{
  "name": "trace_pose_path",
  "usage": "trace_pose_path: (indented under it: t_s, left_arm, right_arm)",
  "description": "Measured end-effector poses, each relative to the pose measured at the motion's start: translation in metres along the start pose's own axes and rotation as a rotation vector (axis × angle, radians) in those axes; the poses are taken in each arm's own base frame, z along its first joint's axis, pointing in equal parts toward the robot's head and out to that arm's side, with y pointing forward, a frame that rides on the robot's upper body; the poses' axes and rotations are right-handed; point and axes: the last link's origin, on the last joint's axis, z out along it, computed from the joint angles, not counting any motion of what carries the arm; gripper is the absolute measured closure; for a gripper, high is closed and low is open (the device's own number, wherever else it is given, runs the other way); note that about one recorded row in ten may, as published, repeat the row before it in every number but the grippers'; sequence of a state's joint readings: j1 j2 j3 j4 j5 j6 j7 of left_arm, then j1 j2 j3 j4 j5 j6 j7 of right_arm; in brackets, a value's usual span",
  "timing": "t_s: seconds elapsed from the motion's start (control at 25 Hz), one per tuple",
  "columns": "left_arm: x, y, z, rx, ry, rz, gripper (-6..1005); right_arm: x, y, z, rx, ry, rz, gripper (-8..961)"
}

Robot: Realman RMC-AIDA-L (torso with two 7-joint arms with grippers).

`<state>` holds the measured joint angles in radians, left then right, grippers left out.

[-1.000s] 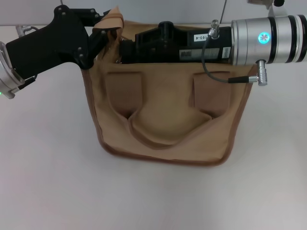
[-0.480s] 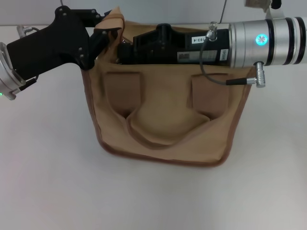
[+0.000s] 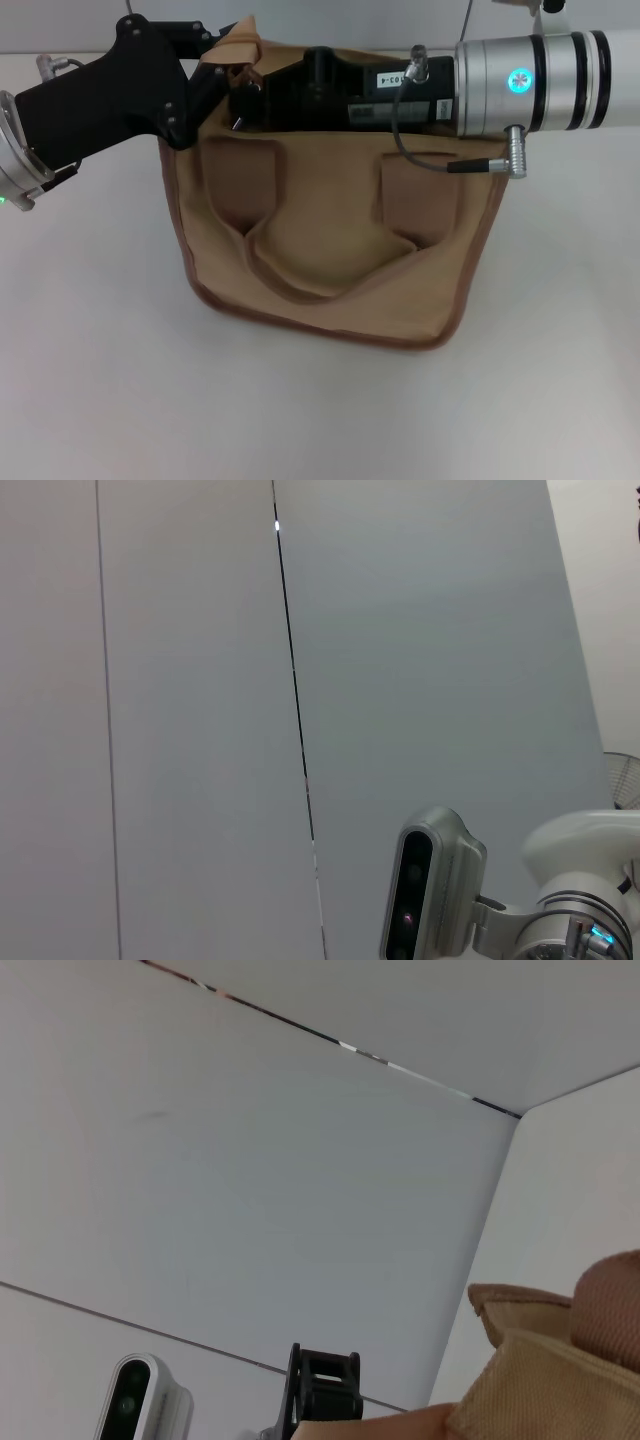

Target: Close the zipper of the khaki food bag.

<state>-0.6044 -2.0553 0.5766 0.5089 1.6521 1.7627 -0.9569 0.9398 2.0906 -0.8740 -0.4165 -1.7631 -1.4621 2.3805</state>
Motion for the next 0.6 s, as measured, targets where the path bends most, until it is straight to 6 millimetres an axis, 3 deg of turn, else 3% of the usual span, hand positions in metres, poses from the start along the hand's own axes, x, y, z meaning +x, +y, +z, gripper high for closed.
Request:
trace_pose_path:
  t_s: [0.24, 0.6]
  left_arm:
    - [0.000, 0.000, -0.001, 0.004, 0.005, -0.001, 981]
    - [0.002, -0.001, -0.009, 0.037, 0.024, -0.003, 981]
  right_arm:
    - [0.001, -0.002, -0.003, 0.005, -0.010, -0.019, 943]
    - [-0.002, -0.006, -0.034, 0.043, -0.059, -0.023, 942]
